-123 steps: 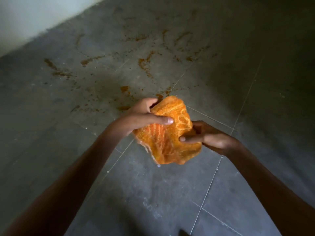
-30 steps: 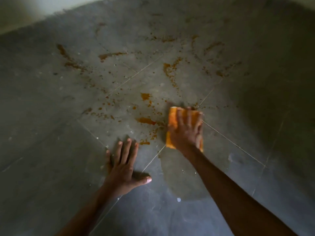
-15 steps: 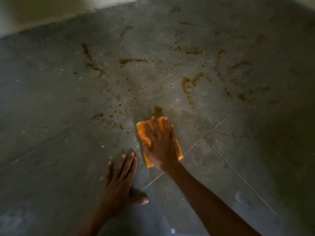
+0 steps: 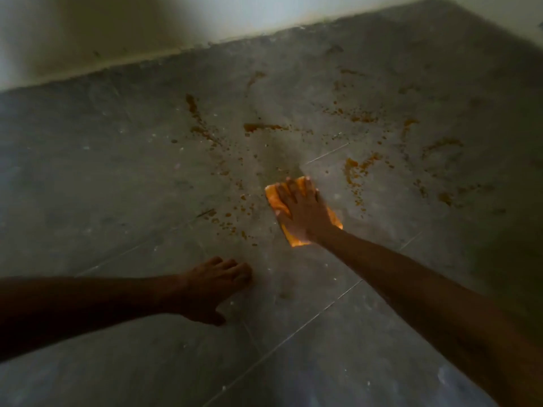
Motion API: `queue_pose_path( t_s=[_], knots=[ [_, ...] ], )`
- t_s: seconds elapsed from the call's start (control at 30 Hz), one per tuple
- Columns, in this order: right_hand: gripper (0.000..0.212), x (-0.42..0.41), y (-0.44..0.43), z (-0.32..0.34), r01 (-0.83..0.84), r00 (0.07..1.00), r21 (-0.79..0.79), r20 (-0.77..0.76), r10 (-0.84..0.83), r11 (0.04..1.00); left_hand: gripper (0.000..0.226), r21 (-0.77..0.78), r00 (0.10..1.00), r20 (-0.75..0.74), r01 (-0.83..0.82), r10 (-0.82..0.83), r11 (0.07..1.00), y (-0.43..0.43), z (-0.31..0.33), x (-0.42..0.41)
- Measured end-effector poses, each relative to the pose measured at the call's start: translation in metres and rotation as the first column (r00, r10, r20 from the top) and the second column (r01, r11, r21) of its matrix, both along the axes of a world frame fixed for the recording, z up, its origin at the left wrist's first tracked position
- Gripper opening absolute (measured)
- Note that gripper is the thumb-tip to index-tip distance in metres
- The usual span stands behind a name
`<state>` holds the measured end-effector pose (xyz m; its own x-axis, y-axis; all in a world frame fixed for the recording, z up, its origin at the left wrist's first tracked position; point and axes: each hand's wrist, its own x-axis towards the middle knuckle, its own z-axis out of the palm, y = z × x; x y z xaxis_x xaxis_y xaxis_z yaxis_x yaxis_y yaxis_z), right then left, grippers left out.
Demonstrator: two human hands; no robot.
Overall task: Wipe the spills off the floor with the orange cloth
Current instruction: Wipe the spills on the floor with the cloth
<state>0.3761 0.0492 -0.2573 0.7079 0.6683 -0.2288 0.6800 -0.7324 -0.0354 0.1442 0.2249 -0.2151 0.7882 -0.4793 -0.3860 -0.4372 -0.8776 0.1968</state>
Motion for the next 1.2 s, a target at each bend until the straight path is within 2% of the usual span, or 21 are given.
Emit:
queue_pose_path(
  t_s=[0.1, 0.2, 0.27, 0.33, 0.37, 0.43, 0.5, 0.53, 0.57, 0.63, 0.7, 0.77, 0.83, 0.9, 0.93, 0.97, 1.0, 1.03, 1.1, 1.13, 1.2],
  knots=[
    [0.067, -0.067, -0.014, -0.012, -0.029, 0.999, 0.157, 0.043, 0.023, 0.987, 0.092, 0.113, 0.992, -0.127, -0.003, 0.018, 0.994, 0.017, 0.012, -0.002],
    [0.067, -0.153, -0.065, -0.015, -0.124, 0.991, 0.241, 0.077, 0.108, 0.963, 0.092, 0.007, 0.993, -0.096, -0.065, 0.066, 0.998, 0.037, 0.005, -0.016],
    [0.068, -0.194, -0.117, -0.008, -0.342, 0.94, 0.122, 0.046, 0.339, 0.932, 0.093, -0.134, 0.986, -0.067, -0.162, 0.154, 0.978, 0.037, -0.007, -0.026],
    [0.069, -0.172, -0.154, -0.006, -0.454, 0.891, 0.037, 0.034, 0.453, 0.89, 0.094, -0.202, 0.957, -0.039, -0.289, 0.287, 0.936, 0.03, -0.017, -0.036],
    [0.069, -0.145, -0.159, -0.011, -0.396, 0.917, 0.031, 0.055, 0.394, 0.918, 0.093, -0.22, 0.934, -0.034, -0.355, 0.356, 0.909, 0.023, -0.021, -0.041],
    [0.068, -0.083, -0.132, -0.011, -0.005, 0.996, 0.108, 0.085, -0.004, 0.994, 0.091, -0.298, 0.892, -0.022, -0.437, 0.451, 0.849, 0.012, -0.029, -0.048],
    [0.069, -0.045, -0.072, -0.003, 0.318, 0.944, 0.179, 0.027, -0.328, 0.931, 0.086, -0.359, 0.851, -0.022, -0.497, 0.525, 0.79, 0.007, -0.035, -0.048],
    [0.069, -0.045, -0.039, -0.001, 0.338, 0.938, 0.199, 0.007, -0.346, 0.92, 0.083, -0.389, 0.818, -0.009, -0.533, 0.575, 0.752, 0.008, -0.037, -0.045],
    [0.067, -0.06, -0.01, 0.001, 0.247, 0.965, 0.233, 0.031, -0.261, 0.94, 0.081, -0.427, 0.772, -0.005, -0.577, 0.636, 0.696, 0.011, -0.039, -0.043],
    [0.066, -0.114, 0.006, -0.004, -0.103, 0.992, 0.276, 0.094, 0.08, 0.956, 0.076, -0.488, 0.663, -0.003, -0.654, 0.749, 0.577, 0.024, -0.038, -0.036],
    [0.066, -0.161, -0.028, -0.006, -0.363, 0.932, 0.207, 0.083, 0.354, 0.908, 0.072, -0.49, 0.619, 0.013, -0.681, 0.785, 0.545, 0.042, -0.035, -0.028],
    [0.063, -0.165, -0.069, -0.007, -0.506, 0.855, 0.233, 0.007, 0.519, 0.83, 0.074, -0.473, 0.609, 0.059, -0.681, 0.791, 0.559, 0.069, -0.035, -0.019],
    [0.06, -0.131, -0.084, -0.013, -0.374, 0.909, 0.304, -0.069, 0.412, 0.876, 0.08, -0.438, 0.574, 0.131, -0.698, 0.809, 0.566, 0.099, -0.037, -0.005],
    [0.061, -0.07, -0.051, -0.017, -0.065, 0.998, 0.24, 0.03, 0.059, 0.969, 0.086, -0.407, 0.544, 0.168, -0.721, 0.822, 0.561, 0.125, -0.038, 0.012],
    [0.065, -0.049, -0.016, -0.013, 0.166, 0.985, 0.273, 0.004, -0.173, 0.948, 0.088, -0.396, 0.532, 0.163, -0.736, 0.831, 0.549, 0.137, -0.04, 0.021],
    [0.066, -0.038, 0.029, -0.005, 0.307, 0.949, 0.291, -0.028, -0.313, 0.906, 0.089, -0.381, 0.52, 0.157, -0.753, 0.84, 0.537, 0.148, -0.041, 0.029],
    [0.066, -0.039, 0.07, 0.001, 0.339, 0.938, 0.252, -0.025, -0.345, 0.906, 0.089, -0.358, 0.516, 0.158, -0.765, 0.842, 0.536, 0.157, -0.042, 0.035],
    [0.065, -0.055, 0.104, 0.005, 0.28, 0.958, 0.246, -0.012, -0.286, 0.928, 0.089, -0.332, 0.514, 0.169, -0.773, 0.841, 0.54, 0.163, -0.044, 0.039],
    [0.062, -0.099, 0.118, 0.004, -0.016, 1.0, 0.22, 0.022, 0.011, 0.975, 0.087, -0.294, 0.517, 0.184, -0.783, 0.836, 0.548, 0.174, -0.048, 0.04],
    [0.061, -0.121, 0.1, -0.001, -0.195, 0.981, 0.19, 0.039, 0.191, 0.962, 0.086, -0.291, 0.52, 0.188, -0.781, 0.833, 0.553, 0.181, -0.05, 0.039],
    [0.061, -0.145, 0.033, -0.002, -0.352, 0.936, 0.185, 0.042, 0.35, 0.918, 0.087, -0.264, 0.576, 0.208, -0.745, 0.791, 0.612, 0.189, -0.054, 0.032]
  ],
)
